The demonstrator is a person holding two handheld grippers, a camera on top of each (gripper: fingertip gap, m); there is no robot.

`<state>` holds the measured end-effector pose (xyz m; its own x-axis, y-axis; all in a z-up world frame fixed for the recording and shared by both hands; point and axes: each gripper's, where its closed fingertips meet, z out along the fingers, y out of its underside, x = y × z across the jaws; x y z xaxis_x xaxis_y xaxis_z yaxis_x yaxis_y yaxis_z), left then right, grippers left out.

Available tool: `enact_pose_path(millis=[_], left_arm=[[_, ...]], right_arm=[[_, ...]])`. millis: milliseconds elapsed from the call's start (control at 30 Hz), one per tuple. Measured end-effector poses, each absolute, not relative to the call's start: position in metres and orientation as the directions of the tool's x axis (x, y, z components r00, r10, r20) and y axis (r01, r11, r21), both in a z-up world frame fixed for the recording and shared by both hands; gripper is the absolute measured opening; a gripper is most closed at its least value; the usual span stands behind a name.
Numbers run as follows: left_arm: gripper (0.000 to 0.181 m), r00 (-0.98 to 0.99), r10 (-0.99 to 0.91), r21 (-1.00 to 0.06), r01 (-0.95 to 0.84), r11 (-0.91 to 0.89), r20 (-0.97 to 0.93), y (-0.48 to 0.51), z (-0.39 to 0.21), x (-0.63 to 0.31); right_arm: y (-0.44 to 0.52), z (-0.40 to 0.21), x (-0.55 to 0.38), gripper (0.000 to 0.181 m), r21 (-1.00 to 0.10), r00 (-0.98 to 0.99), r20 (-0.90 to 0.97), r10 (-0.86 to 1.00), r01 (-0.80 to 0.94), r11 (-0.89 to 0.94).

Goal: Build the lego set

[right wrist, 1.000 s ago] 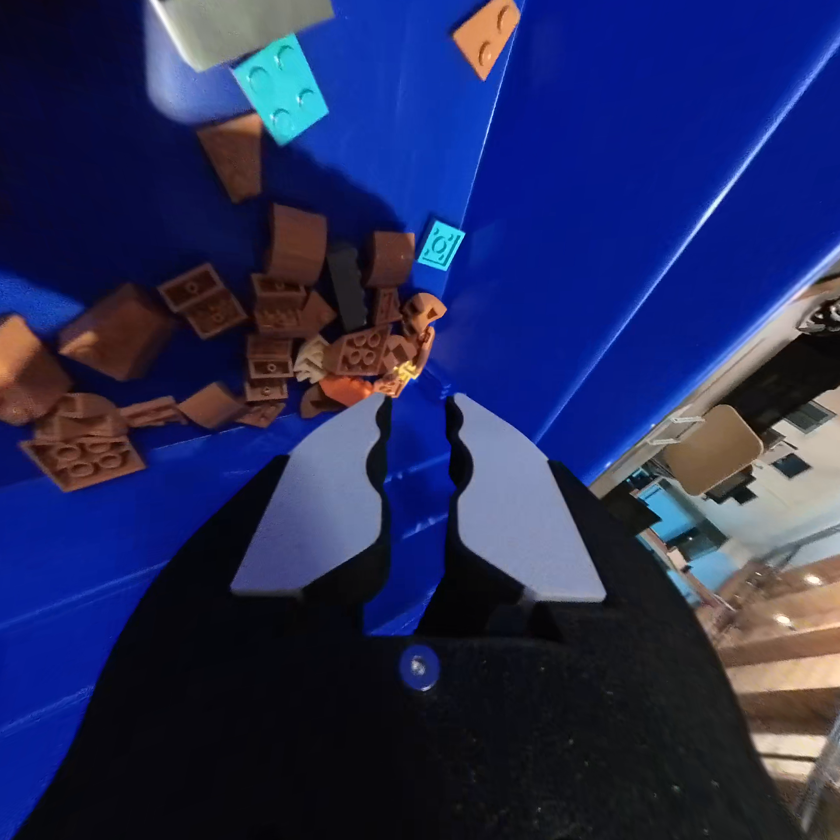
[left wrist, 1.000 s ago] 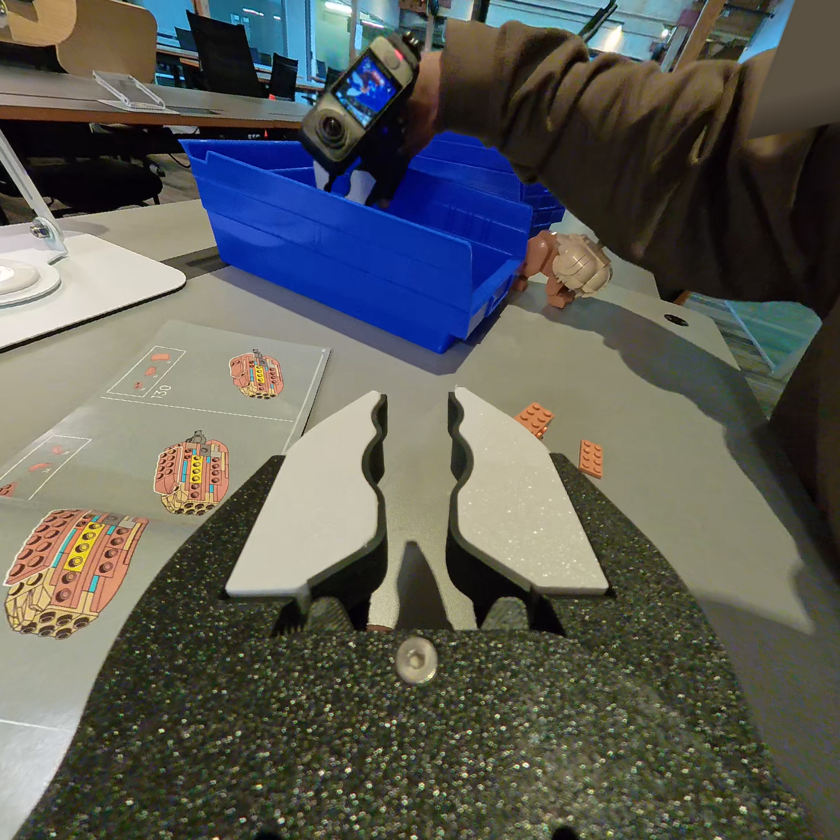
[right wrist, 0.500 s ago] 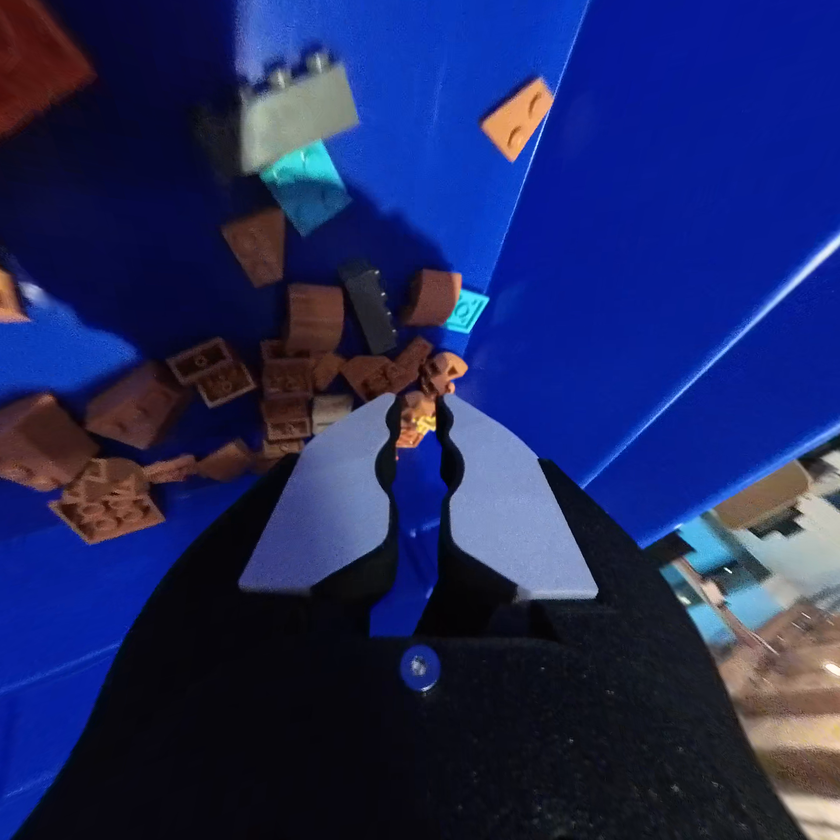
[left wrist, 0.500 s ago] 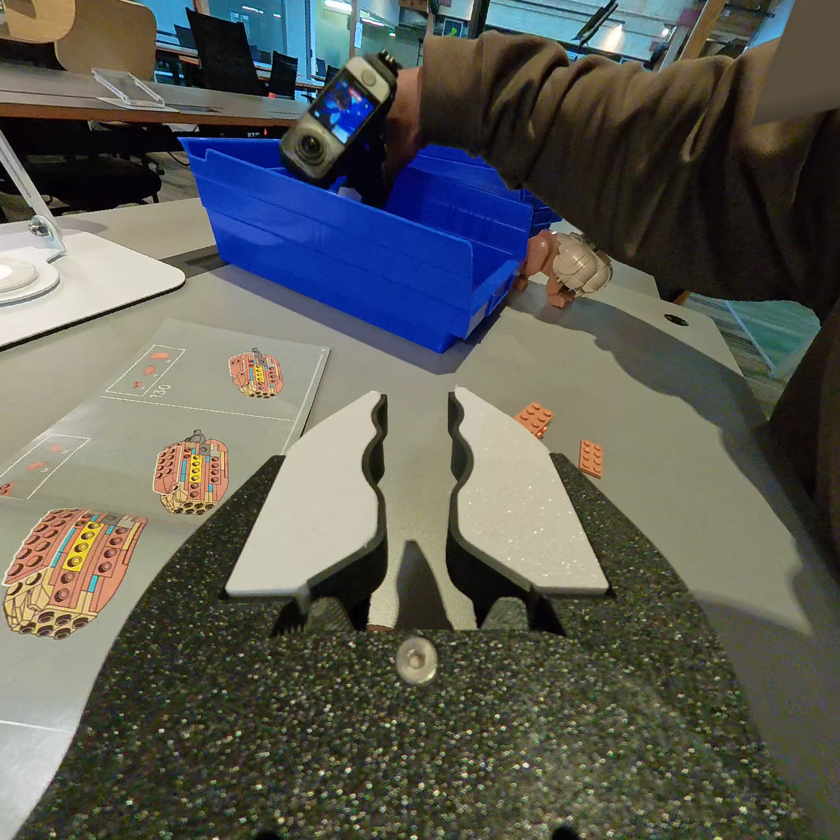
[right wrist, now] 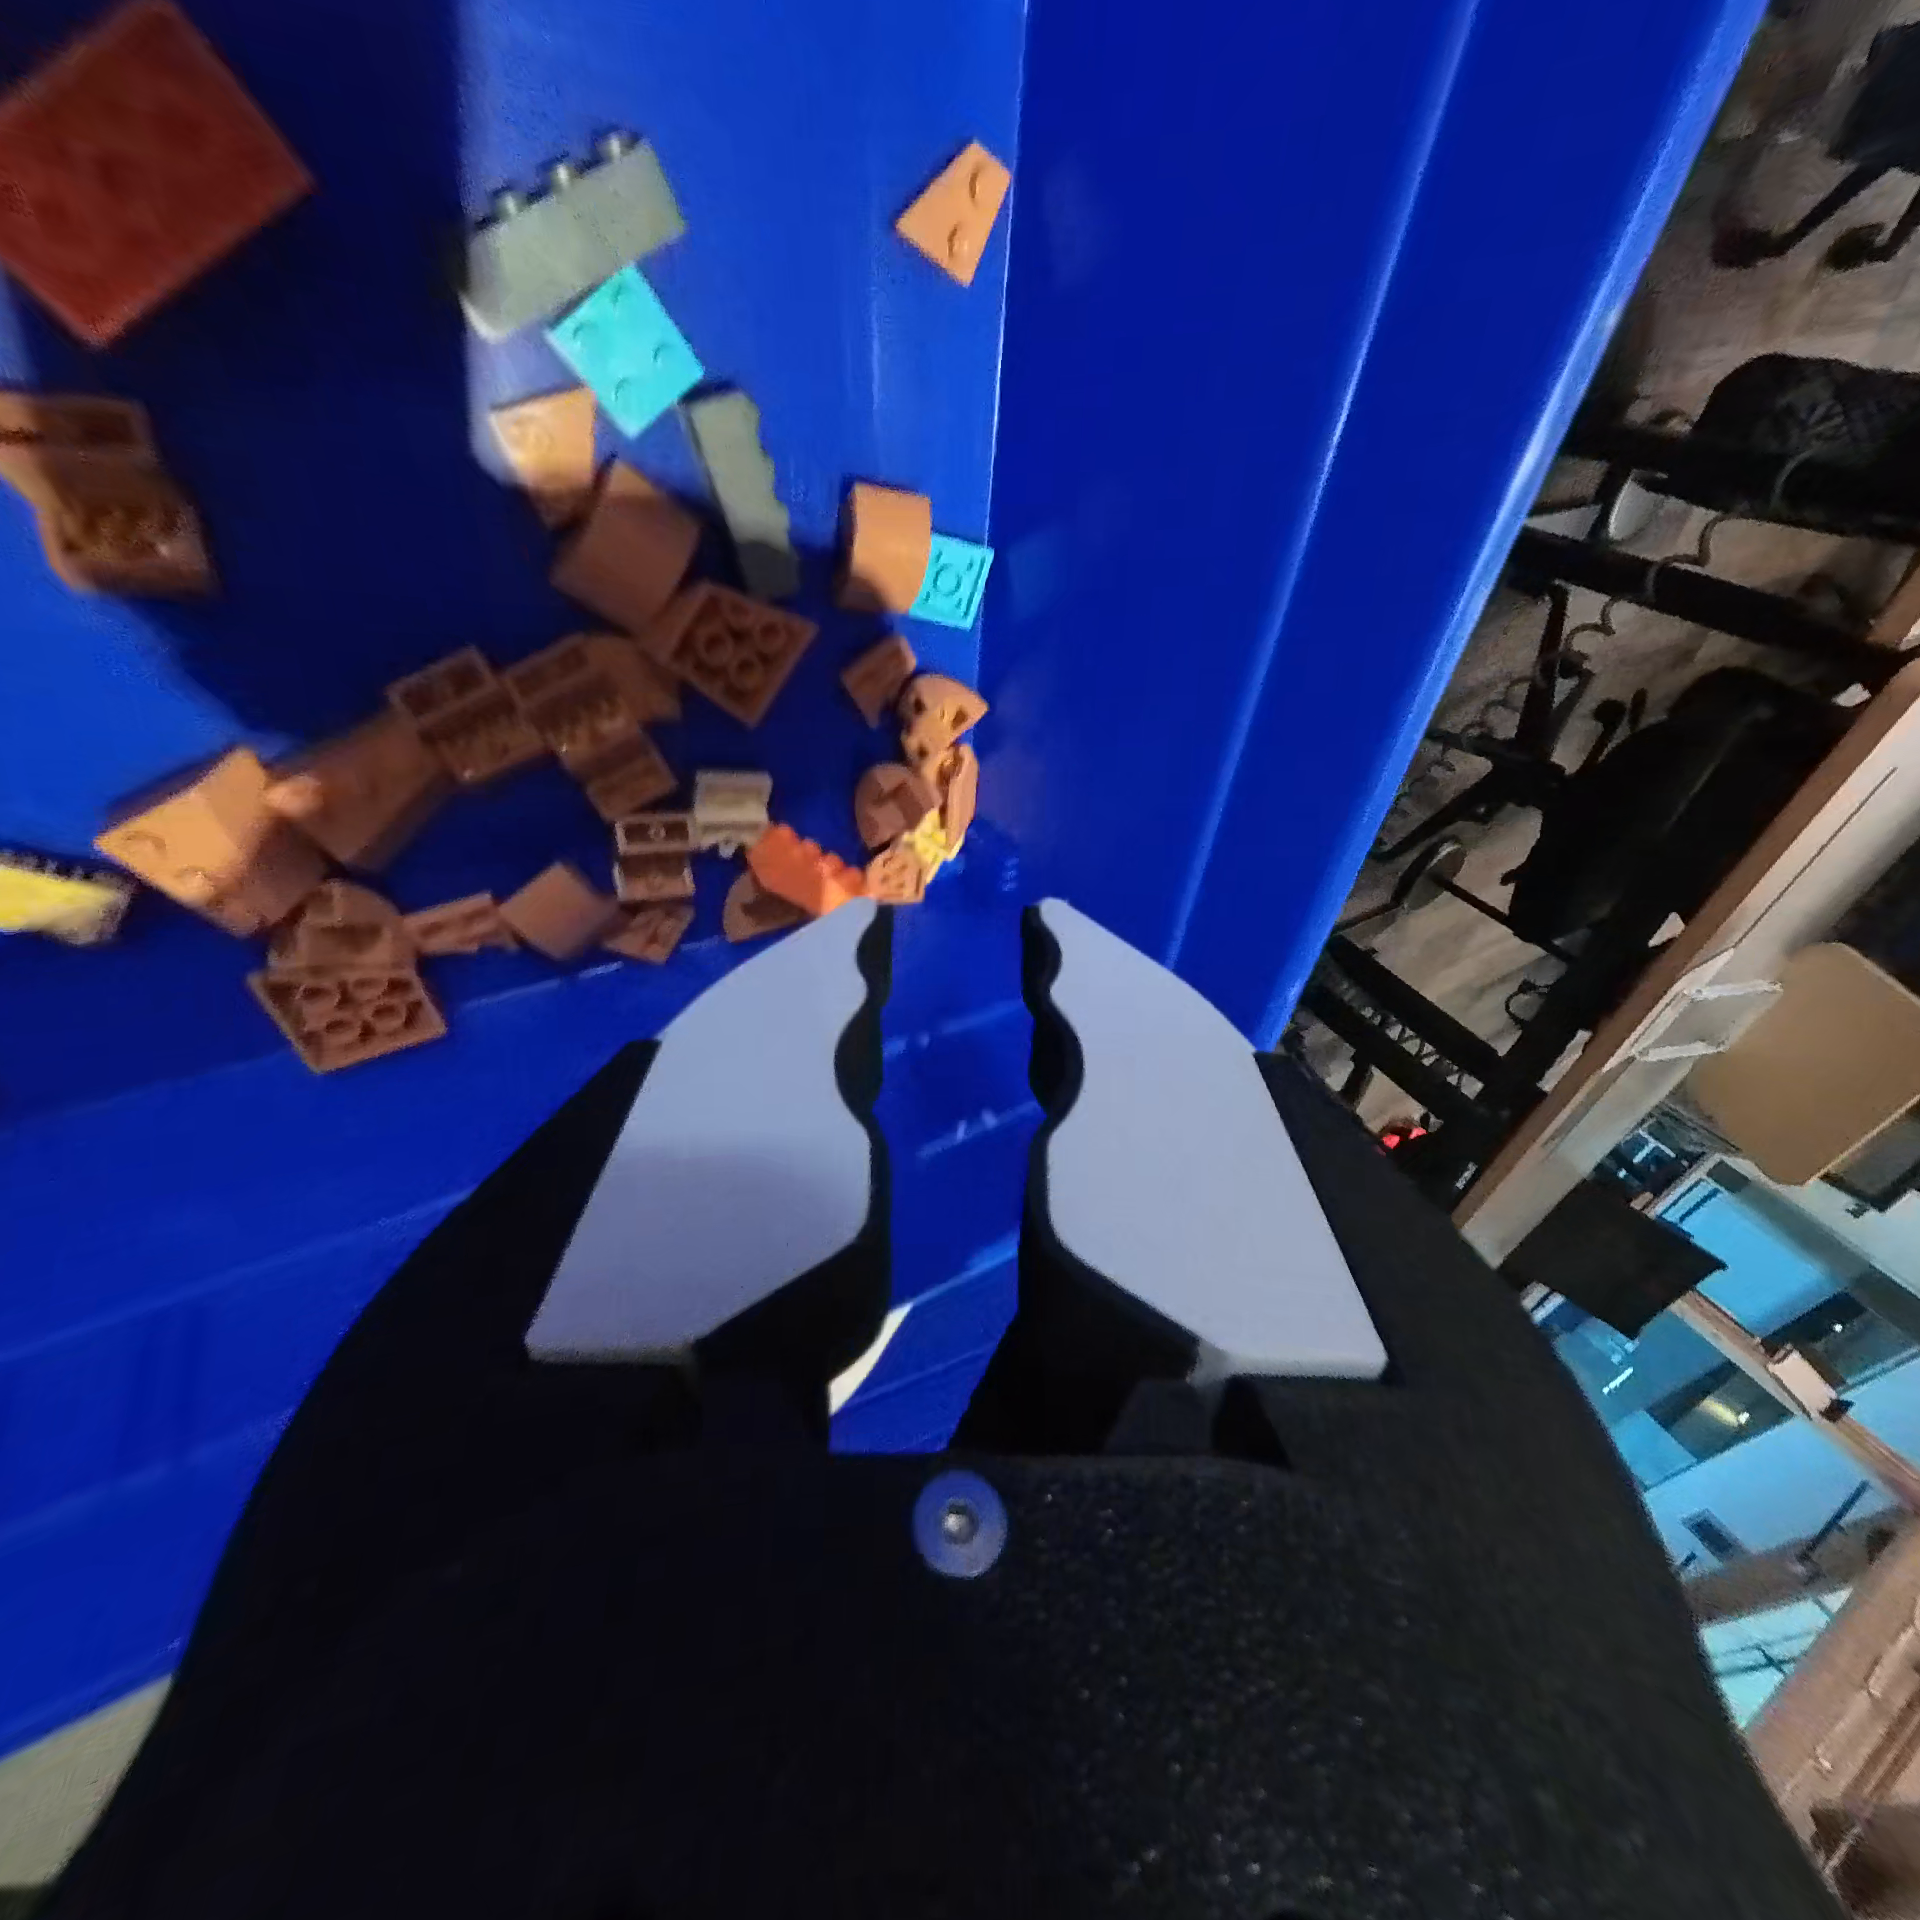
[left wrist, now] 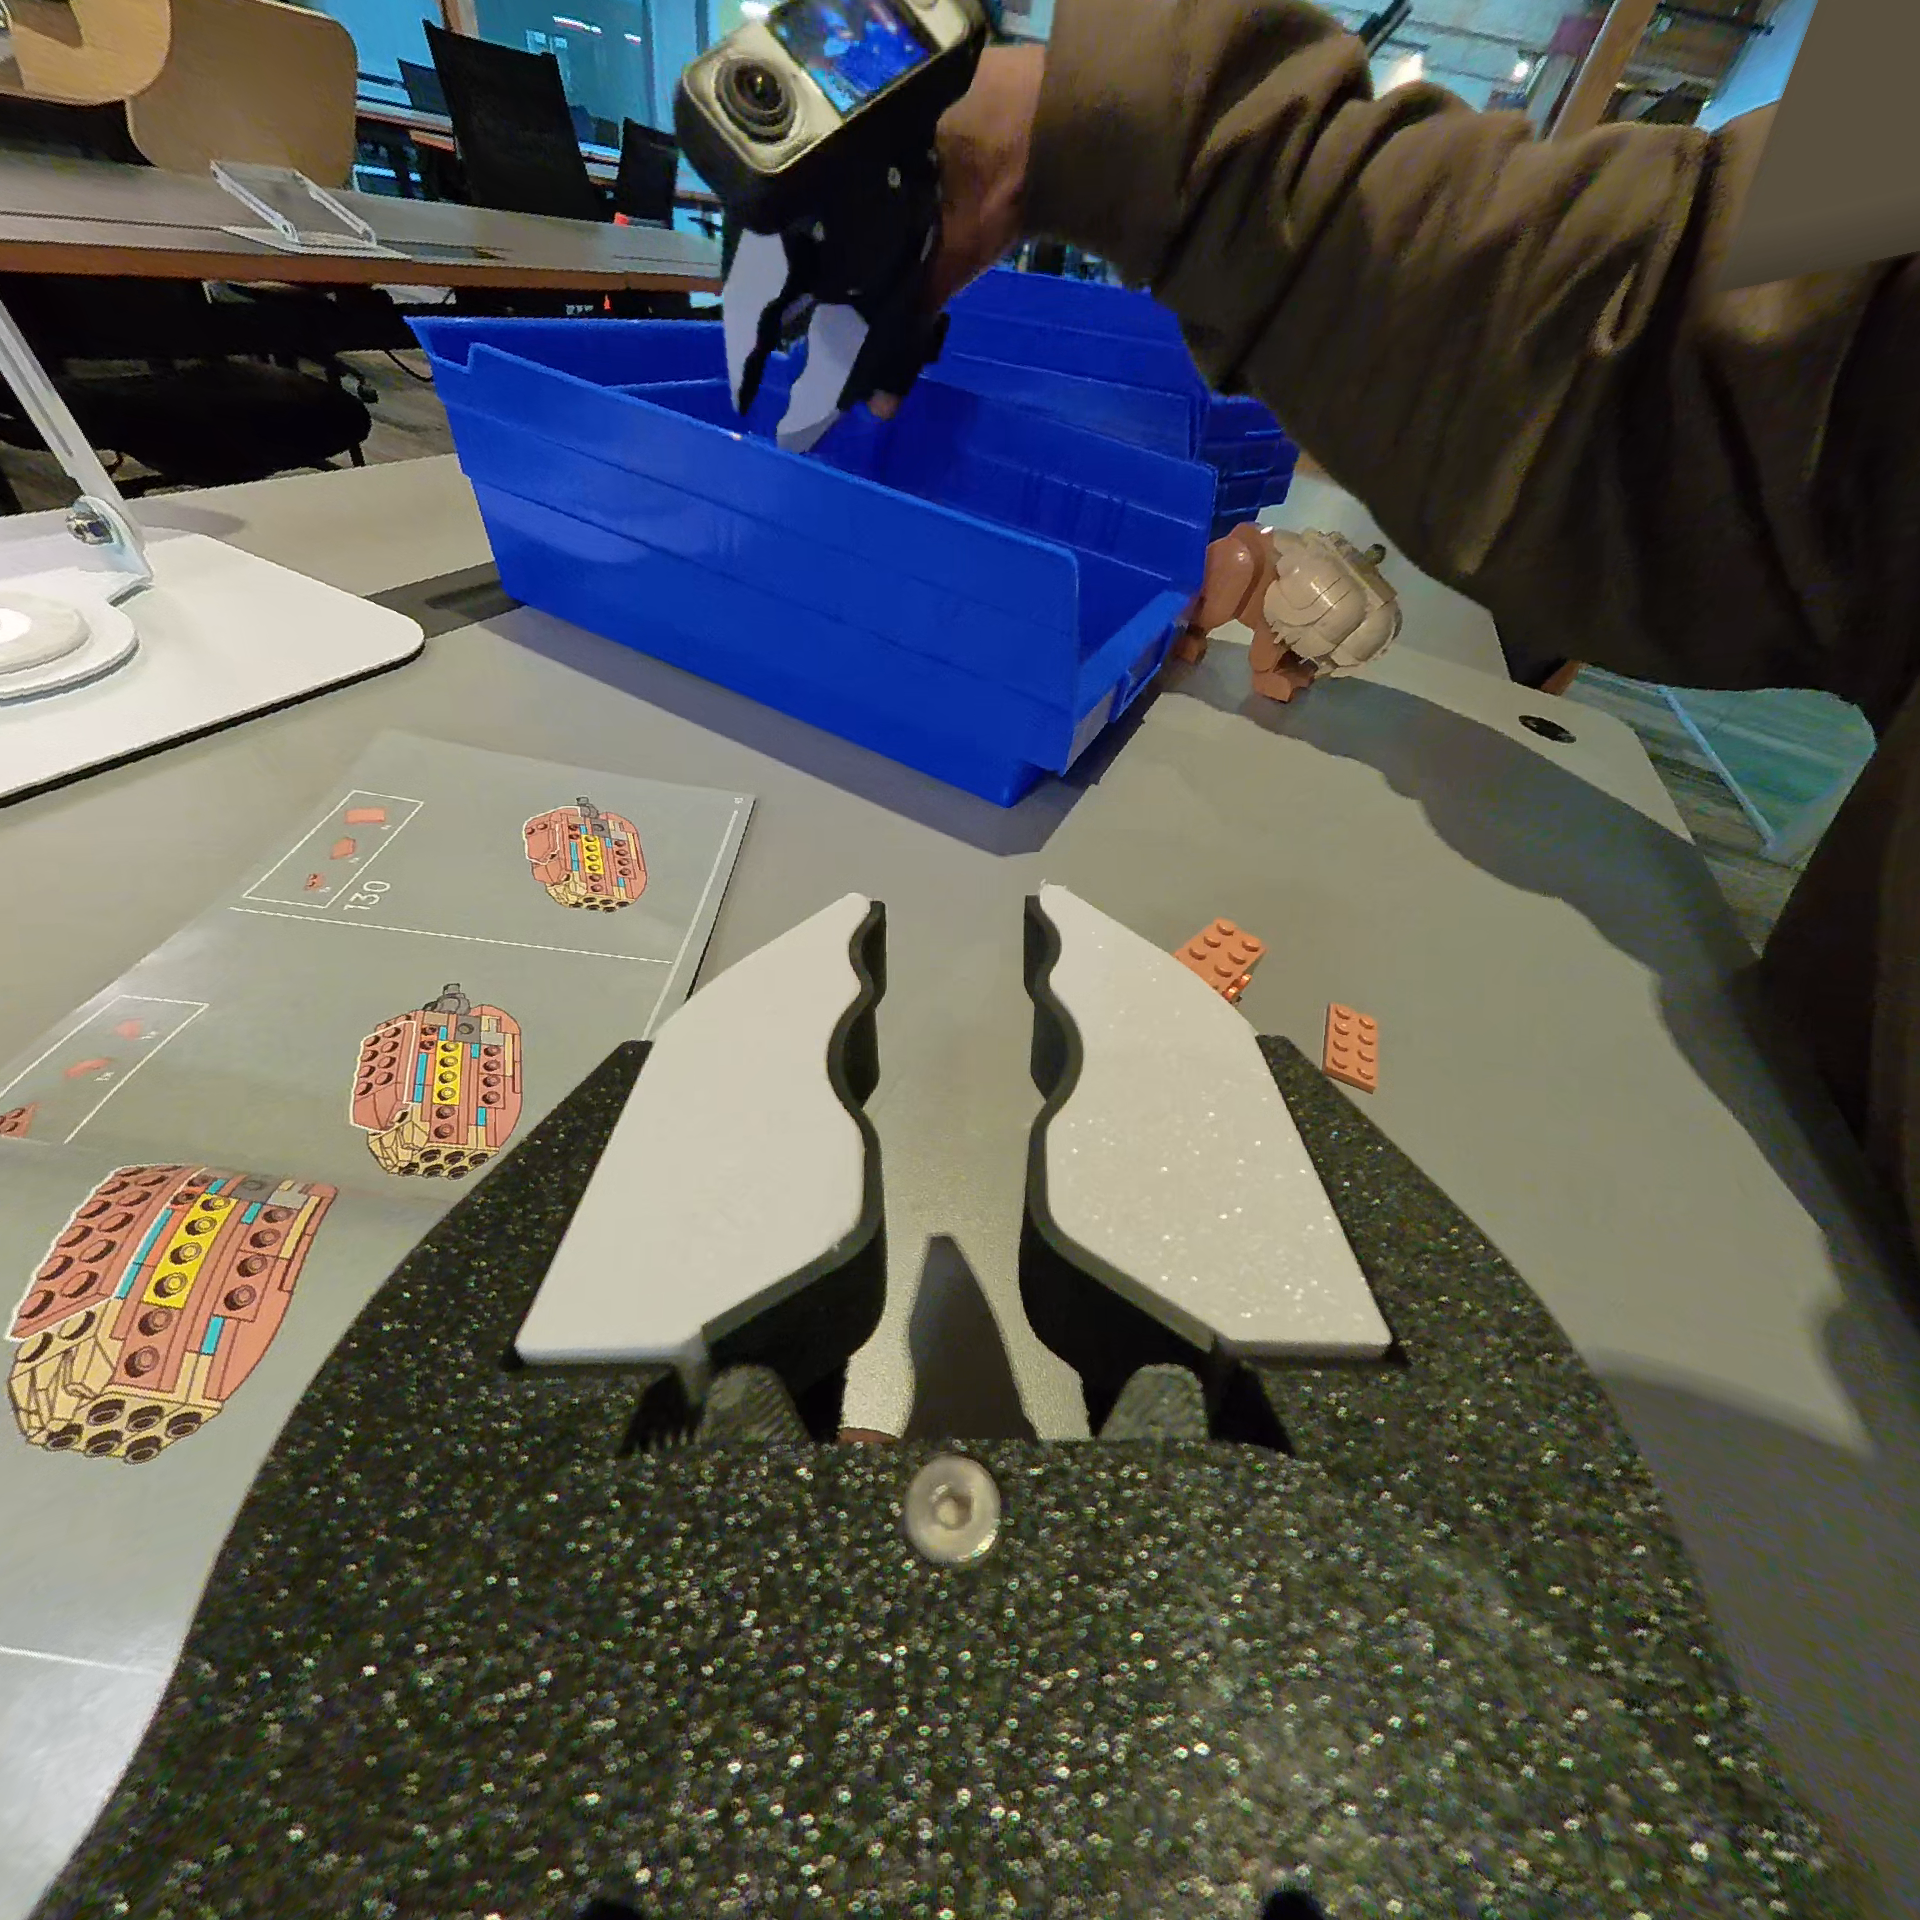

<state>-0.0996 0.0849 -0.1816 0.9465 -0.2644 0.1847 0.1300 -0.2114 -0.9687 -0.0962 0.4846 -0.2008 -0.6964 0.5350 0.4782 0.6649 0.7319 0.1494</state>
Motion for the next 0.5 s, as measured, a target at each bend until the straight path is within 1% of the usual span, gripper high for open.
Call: enact_pose_path(millis=[200, 500], left_arm=[[0.025, 0.947, -0.264, -0.968, 0.128, -0.216, 0.184, 0.085, -0.182, -0.099], [0.025, 0.948, -0.262, -0.969, 0.123, -0.214, 0.178, 0.085, -0.182, -0.099]], right_arm=[[0.483, -0.21, -0.077, 0.024, 0.207, -0.734, 0.441, 0.517, 0.643, 0.737], [0.485, -0.242, -0.073, 0.024, 0.415, -0.83, 0.379, 0.409, 0.547, 0.727]])
